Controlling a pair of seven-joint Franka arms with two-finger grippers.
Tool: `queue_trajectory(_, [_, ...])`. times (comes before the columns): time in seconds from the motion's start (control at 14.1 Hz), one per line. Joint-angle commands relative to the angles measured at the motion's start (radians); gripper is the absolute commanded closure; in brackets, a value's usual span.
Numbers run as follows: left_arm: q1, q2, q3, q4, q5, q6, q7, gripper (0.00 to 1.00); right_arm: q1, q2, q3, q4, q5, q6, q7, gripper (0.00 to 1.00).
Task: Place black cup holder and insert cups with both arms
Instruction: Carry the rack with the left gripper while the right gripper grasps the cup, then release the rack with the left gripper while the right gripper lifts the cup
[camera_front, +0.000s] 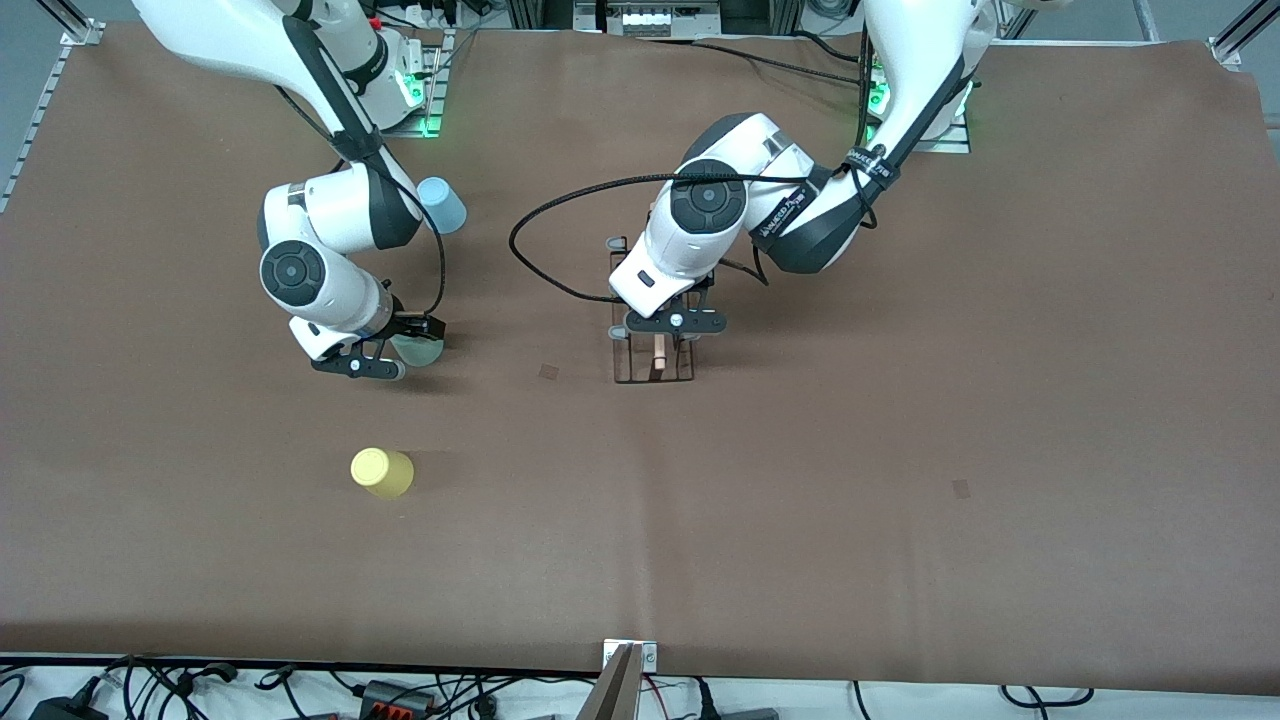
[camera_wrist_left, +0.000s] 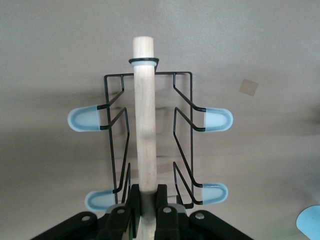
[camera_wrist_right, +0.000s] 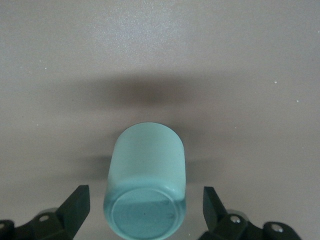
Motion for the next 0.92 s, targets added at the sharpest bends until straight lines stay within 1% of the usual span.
queue_trajectory(0.0, [-0.022, 0.005, 0.007, 0.039, -0.027, 0.009, -0.009, 1.00, -0.005, -0.006, 0.001, -0.007, 0.012, 0.005, 0.001, 0.13])
queue_trajectory(0.14, [-0.023, 0.017, 0.007, 0.044, -0.027, 0.020, -0.008, 1.00, -0.005, -0.006, 0.000, 0.000, 0.012, 0.005, 0.004, 0.37])
queue_trajectory(0.21, [-0.023, 0.022, 0.007, 0.046, -0.027, 0.041, -0.008, 1.00, -0.005, -0.006, 0.000, 0.008, 0.012, 0.003, 0.000, 0.47])
queue_trajectory(0.35, [-0.023, 0.039, 0.007, 0.047, -0.027, 0.063, -0.008, 1.00, -0.005, -0.006, 0.000, 0.022, 0.012, 0.002, -0.014, 0.64])
queue_trajectory(0.43, [-0.023, 0.043, 0.007, 0.047, -0.026, 0.063, -0.008, 1.00, -0.005, -0.009, 0.000, 0.029, 0.012, 0.000, -0.019, 0.67])
queue_trajectory(0.5, [-0.023, 0.046, 0.007, 0.047, -0.026, 0.063, -0.008, 0.96, -0.003, -0.014, 0.000, 0.045, 0.012, -0.018, -0.020, 0.68])
queue_trajectory(0.57, [-0.023, 0.046, 0.007, 0.047, -0.023, 0.063, -0.008, 0.92, -0.003, -0.017, 0.000, 0.080, 0.012, -0.065, -0.020, 0.68])
queue_trajectory(0.64, [-0.022, 0.048, 0.009, 0.047, -0.027, 0.063, -0.009, 0.78, -0.003, -0.019, 0.000, 0.124, 0.011, -0.128, -0.017, 0.68])
queue_trajectory(0.78, [0.003, 0.051, 0.010, 0.049, -0.026, 0.057, 0.006, 0.20, 0.001, -0.017, 0.001, 0.239, 0.012, -0.278, -0.012, 0.68])
queue_trajectory(0.85, [0.006, 0.039, 0.007, 0.050, -0.018, 0.048, 0.009, 0.18, 0.003, -0.014, 0.001, 0.291, 0.012, -0.337, -0.012, 0.68])
